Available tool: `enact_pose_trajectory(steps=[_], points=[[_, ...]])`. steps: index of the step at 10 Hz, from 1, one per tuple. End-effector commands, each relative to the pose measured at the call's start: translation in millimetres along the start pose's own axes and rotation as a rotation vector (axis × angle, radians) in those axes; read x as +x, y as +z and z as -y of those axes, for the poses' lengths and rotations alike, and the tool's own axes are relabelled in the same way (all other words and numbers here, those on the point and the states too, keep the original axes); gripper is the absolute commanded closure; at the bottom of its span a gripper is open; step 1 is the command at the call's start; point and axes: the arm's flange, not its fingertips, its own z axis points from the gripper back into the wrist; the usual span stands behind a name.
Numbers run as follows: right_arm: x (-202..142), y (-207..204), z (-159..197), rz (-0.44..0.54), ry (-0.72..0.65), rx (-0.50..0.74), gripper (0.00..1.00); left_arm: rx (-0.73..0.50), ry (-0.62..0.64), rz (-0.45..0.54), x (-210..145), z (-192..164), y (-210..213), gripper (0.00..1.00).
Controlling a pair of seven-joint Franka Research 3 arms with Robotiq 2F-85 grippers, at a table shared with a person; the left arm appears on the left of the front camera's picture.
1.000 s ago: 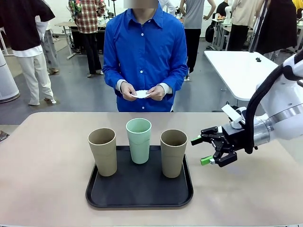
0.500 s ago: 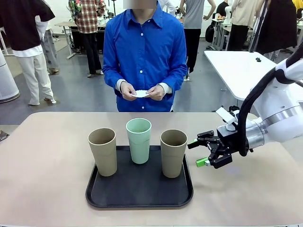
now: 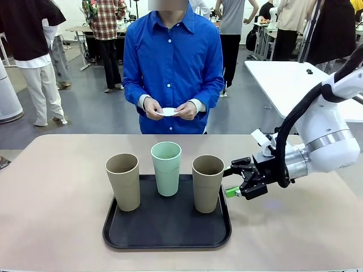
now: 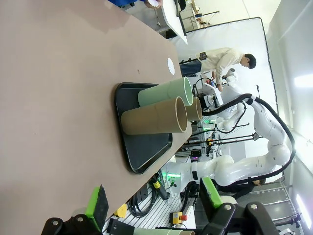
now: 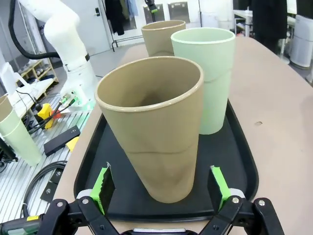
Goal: Place coasters on the table and set cups on them.
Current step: Pick up one Reusable plastic cup and place it on a coaster set by the human.
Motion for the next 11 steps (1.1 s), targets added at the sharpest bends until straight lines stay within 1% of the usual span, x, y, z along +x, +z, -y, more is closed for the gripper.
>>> enact_pose_trajectory(steps=[1, 4, 11], points=[[-0.1, -8.8, 8.7, 0.003, -0.007, -0.018, 0.0, -0.017, -0.007, 0.008, -0.3, 0.1, 1.6, 0.0], [-3.3, -13.2, 14.4, 0.006, -0.015, -0.005, 0.0, -0.017, -0.007, 0.008, -0.3, 0.1, 1.6, 0.0], [-8.6, -30.8, 23.5, -0.025, -0.024, 0.03, 0.0, -0.017, -0.007, 0.008, -0.3, 0.1, 1.6, 0.0]])
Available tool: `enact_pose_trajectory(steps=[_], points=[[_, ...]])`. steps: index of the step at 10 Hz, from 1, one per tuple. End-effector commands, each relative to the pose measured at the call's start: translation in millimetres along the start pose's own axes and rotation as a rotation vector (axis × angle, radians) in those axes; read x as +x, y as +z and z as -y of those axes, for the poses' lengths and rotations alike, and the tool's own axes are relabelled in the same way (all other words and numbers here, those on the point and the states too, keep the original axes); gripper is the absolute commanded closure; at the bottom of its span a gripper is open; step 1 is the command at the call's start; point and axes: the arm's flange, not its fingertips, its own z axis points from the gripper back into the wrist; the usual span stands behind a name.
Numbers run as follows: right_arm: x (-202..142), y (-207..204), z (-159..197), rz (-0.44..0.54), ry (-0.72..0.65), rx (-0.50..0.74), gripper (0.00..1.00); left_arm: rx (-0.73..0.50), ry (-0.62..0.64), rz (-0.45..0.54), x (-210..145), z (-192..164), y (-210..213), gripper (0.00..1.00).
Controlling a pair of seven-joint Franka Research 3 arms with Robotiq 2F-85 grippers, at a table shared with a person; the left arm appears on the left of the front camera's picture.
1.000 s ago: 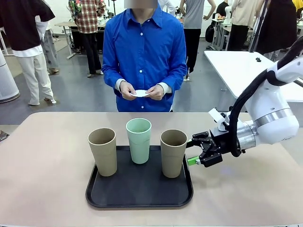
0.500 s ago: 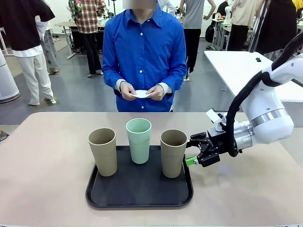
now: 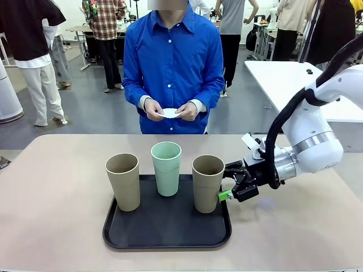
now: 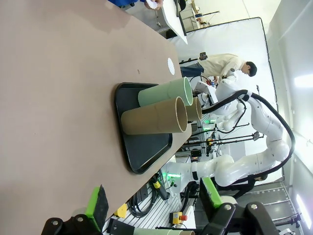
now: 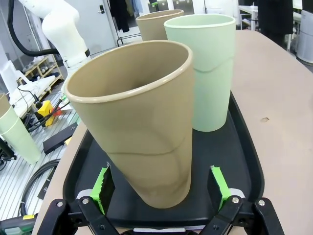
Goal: Place coasters on the table and set cups on them.
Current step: Pick up one Reusable plastic cup and place it on a coaster set by the human.
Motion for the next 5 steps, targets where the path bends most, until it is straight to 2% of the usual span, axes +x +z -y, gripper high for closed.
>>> enact_pose_trajectory(steps=[1, 5], points=[[1.9, -11.7, 7.0, -0.014, -0.004, 0.001, 0.0, -0.017, -0.007, 0.008, -0.3, 0.1, 1.6, 0.0], [6.7, -24.4, 7.7, -0.03, 0.023, 0.018, 0.0, -0.017, -0.007, 0.008, -0.3, 0.1, 1.6, 0.0]])
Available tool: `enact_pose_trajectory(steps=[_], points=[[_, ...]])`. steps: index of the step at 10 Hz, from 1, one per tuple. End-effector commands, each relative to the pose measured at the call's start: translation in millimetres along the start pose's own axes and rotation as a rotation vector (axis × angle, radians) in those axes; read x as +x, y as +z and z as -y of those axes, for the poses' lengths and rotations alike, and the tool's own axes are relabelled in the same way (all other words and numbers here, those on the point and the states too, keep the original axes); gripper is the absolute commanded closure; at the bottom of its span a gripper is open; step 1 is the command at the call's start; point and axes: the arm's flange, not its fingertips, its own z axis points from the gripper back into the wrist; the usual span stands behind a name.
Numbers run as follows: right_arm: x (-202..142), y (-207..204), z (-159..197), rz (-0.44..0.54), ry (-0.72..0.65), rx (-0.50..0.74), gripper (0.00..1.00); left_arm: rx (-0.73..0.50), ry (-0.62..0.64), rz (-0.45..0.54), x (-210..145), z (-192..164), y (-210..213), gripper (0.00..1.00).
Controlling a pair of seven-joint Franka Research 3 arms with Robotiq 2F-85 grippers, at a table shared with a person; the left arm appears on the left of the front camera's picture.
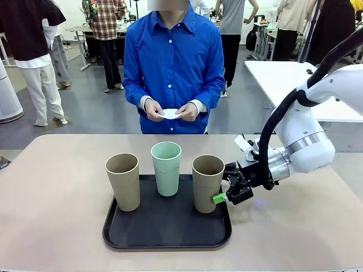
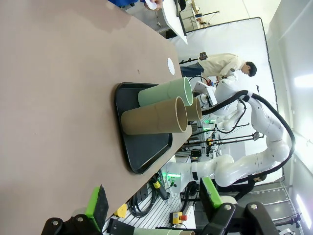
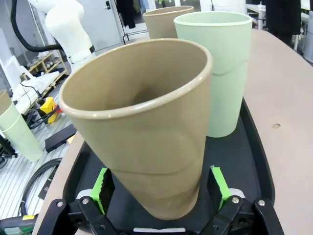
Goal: Place coasters on the table and set cups on them.
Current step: Pick up one Reusable plastic cup and place it on a coaster set by the human.
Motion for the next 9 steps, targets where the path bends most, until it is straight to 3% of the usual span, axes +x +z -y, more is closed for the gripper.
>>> enact_pose_trajectory(steps=[1, 9], points=[[2.3, -8.7, 11.8, -0.012, 0.009, -0.013, 0.0, -0.017, -0.007, 0.008, -0.3, 0.1, 1.6, 0.0], [1.2, -19.2, 25.6, 0.033, 0.011, 0.046, 0.0, -0.017, -0.007, 0.008, -0.3, 0.1, 1.6, 0.0]])
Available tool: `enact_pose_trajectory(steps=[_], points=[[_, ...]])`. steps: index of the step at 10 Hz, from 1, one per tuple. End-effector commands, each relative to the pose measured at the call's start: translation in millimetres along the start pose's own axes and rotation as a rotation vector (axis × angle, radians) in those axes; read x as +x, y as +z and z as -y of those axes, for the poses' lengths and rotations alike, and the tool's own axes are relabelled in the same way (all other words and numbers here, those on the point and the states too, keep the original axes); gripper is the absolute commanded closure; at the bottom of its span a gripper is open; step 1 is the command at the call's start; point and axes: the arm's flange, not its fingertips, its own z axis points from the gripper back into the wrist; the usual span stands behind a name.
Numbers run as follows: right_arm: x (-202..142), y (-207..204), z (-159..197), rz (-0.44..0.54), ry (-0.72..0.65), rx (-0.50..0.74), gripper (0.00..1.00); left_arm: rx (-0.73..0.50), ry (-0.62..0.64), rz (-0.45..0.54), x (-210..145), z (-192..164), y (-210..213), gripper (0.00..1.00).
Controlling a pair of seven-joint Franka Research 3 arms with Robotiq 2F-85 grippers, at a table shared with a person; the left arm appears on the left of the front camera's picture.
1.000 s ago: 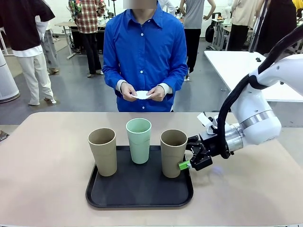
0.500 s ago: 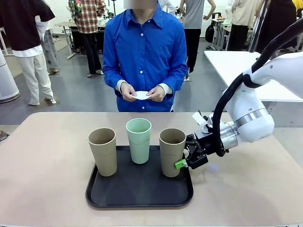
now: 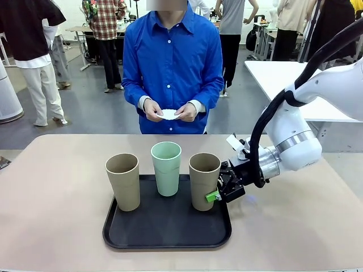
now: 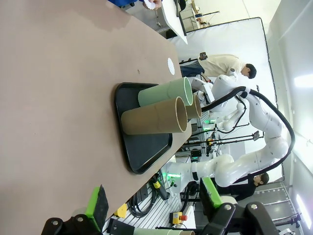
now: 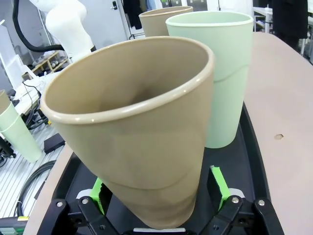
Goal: Place coasters on the table and set cups on them.
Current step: Pick up one Reusable plastic cup and place it on a coaster set by the human.
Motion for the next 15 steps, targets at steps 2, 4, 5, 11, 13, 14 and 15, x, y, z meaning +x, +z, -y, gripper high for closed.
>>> enact_pose_trajectory(steps=[2, 4, 5, 11, 13, 14, 15], points=[[-0.3, -4.9, 6.3, 0.035, 0.016, 0.036, 0.0, -0.017, -0.007, 0.008, -0.3, 0.1, 1.6, 0.0], [-1.0, -8.9, 6.0, 0.056, 0.025, 0.063, 0.0, -0.017, -0.007, 0.008, -0.3, 0.1, 1.6, 0.0], [-1.7, -9.7, 5.8, 0.062, 0.025, 0.072, 0.0, -0.017, -0.007, 0.008, -0.3, 0.1, 1.6, 0.0], [-4.7, -9.5, 7.8, 0.103, 0.046, 0.112, 0.6, -0.017, -0.007, 0.008, -0.3, 0.1, 1.6, 0.0], [-4.6, -8.3, 7.7, 0.107, 0.05, 0.113, 0.65, -0.017, -0.007, 0.008, -0.3, 0.1, 1.6, 0.0], [-4.3, -7.5, 6.2, 0.108, 0.048, 0.111, 1.0, -0.017, -0.007, 0.008, -0.3, 0.1, 1.6, 0.0], [2.6, -5.1, -3.4, 0.114, 0.05, 0.088, 1.0, -0.017, -0.007, 0.008, -0.3, 0.1, 1.6, 0.0]])
